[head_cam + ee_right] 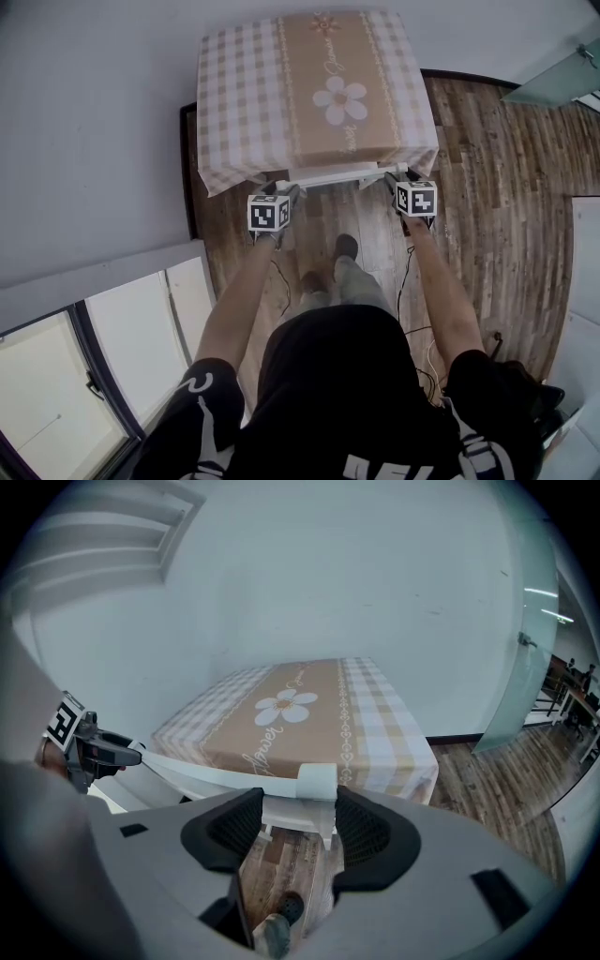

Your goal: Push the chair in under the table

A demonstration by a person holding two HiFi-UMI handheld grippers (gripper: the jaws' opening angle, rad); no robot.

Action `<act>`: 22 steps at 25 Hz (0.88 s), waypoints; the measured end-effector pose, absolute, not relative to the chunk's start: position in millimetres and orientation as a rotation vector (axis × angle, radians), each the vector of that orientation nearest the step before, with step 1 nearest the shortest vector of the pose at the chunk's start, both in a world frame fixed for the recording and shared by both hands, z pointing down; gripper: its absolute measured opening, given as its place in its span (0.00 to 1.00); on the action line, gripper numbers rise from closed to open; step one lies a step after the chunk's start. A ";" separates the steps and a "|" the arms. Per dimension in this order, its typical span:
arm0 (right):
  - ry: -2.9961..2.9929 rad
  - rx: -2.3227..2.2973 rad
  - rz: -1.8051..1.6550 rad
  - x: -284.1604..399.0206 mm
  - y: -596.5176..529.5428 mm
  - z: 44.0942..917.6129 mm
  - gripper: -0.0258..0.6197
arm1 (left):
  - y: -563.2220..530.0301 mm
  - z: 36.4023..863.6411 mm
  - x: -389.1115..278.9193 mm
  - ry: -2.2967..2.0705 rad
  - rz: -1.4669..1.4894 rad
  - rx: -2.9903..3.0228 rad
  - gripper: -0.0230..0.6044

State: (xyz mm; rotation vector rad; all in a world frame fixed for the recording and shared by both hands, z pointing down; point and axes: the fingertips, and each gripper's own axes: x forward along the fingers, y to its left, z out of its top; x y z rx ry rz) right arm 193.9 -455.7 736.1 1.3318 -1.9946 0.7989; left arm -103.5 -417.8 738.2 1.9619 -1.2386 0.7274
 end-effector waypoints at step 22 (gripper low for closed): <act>-2.008 1.324 0.790 168.0 -498.5 736.3 0.42 | -468.7 736.6 -130.9 -1.309 0.724 1.923 0.46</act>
